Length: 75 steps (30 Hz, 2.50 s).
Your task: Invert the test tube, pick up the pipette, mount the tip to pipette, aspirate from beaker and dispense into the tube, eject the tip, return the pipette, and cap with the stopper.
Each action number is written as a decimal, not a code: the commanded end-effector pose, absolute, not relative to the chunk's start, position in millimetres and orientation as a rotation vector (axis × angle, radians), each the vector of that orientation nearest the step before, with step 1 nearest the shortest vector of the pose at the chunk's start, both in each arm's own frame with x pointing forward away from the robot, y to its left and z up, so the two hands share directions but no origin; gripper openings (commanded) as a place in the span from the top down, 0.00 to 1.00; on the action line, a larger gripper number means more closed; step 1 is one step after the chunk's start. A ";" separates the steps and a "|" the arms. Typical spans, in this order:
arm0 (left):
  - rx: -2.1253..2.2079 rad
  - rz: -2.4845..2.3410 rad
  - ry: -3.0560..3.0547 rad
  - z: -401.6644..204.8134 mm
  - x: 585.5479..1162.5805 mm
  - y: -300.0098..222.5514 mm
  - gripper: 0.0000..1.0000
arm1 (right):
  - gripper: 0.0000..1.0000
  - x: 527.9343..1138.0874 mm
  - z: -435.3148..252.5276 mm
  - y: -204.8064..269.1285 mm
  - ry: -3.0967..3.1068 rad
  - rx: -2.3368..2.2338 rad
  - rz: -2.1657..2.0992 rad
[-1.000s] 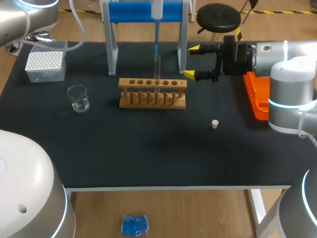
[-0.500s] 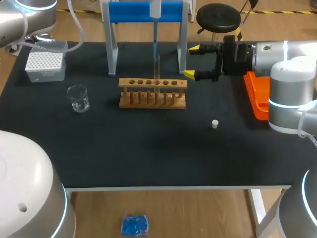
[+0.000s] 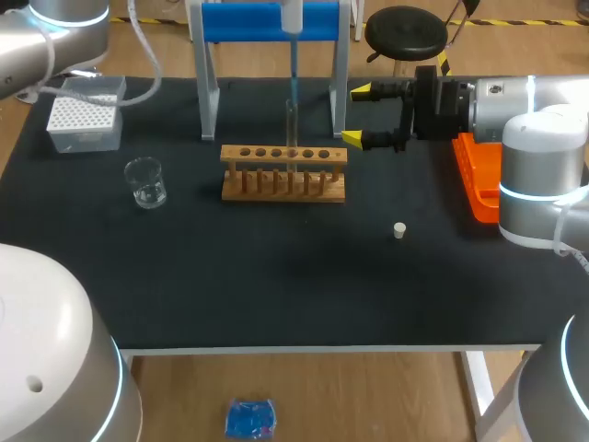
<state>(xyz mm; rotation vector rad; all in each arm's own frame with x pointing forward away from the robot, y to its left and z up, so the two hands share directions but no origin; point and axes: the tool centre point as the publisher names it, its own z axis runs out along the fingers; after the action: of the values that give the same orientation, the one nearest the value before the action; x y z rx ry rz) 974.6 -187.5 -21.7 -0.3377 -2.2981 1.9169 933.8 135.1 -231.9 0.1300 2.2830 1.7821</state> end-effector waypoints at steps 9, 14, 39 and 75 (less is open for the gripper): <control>-0.358 1.870 -2.283 -24.0 973.3 -193.7 1.00 | 0.00 933.4 -232.2 135.5 2.281 0.131 1.780; -0.350 1.856 -2.295 -26.4 972.7 -193.0 1.00 | 0.00 933.4 -232.2 135.5 2.281 0.131 1.780; -0.341 1.867 -2.322 -37.7 972.4 -187.9 1.00 | 0.00 933.4 -232.2 135.5 2.281 0.131 1.780; -0.363 1.846 -2.315 -48.6 965.4 -200.3 1.00 | 0.00 933.4 -232.2 135.5 2.281 0.131 1.780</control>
<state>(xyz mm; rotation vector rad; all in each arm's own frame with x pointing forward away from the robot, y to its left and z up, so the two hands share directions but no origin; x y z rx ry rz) 964.5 -199.6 -48.5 -0.3606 -2.3162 1.8458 933.8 135.1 -231.9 0.1300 2.2830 1.7820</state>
